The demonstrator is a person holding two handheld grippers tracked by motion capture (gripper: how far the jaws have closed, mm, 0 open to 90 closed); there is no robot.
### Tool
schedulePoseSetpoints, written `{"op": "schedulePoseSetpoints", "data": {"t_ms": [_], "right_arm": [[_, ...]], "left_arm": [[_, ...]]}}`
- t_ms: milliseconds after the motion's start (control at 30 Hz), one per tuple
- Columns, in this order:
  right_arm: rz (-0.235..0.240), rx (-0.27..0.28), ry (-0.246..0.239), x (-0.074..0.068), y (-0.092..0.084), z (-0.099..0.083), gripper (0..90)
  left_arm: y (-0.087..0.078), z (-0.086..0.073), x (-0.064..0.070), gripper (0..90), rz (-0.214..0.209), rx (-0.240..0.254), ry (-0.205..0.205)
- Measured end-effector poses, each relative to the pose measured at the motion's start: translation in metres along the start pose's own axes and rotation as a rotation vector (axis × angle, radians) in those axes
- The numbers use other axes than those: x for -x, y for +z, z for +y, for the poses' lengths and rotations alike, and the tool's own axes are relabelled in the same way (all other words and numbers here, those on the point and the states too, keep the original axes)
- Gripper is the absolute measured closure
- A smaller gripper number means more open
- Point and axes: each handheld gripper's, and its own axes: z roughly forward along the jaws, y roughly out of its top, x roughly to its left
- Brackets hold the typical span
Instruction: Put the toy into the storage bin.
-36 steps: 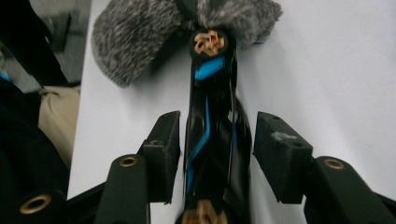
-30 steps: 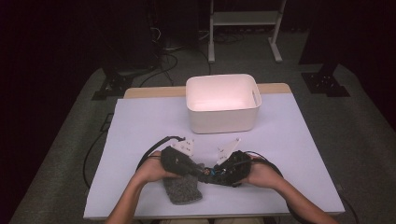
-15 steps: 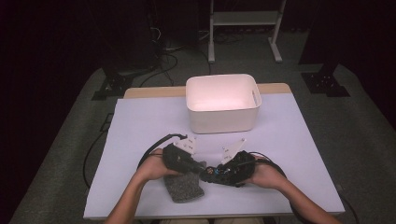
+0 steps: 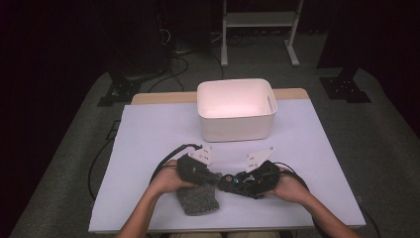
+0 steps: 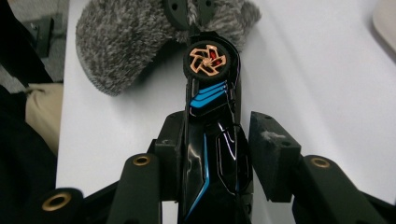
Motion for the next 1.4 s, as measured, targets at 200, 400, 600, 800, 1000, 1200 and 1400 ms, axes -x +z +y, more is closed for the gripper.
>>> {"op": "schedulePoseSetpoints", "data": {"t_ms": [200,400,600,800,1000,1200,1400], "right_arm": [[-0.007,0.041,-0.017,-0.002,0.003,0.010,57.8],[-0.016,0.103,-0.029,-0.002,0.004,0.020,57.8],[-0.004,0.167,-0.040,-0.004,0.005,0.029,57.8],[-0.014,0.208,-0.026,-0.005,-0.008,0.018,57.8],[-0.038,0.219,-0.018,-0.009,-0.026,0.005,57.7],[-0.053,0.238,-0.019,-0.012,-0.032,-0.003,57.7],[-0.052,0.261,-0.020,-0.014,-0.030,-0.005,57.6]], "left_arm": [[-0.015,0.002,0.001,84.5,0.024,0.006,0.006],[-0.039,0.010,0.004,84.5,0.044,0.045,0.023],[-0.056,0.024,0.012,84.3,0.068,0.042,0.064],[-0.054,0.030,0.012,84.0,0.045,0.061,0.079],[-0.047,0.042,0.012,84.0,0.027,0.056,0.109],[-0.047,0.067,0.016,84.0,-0.003,0.081,0.146],[-0.041,0.091,0.021,83.9,-0.027,0.077,0.193]]}}
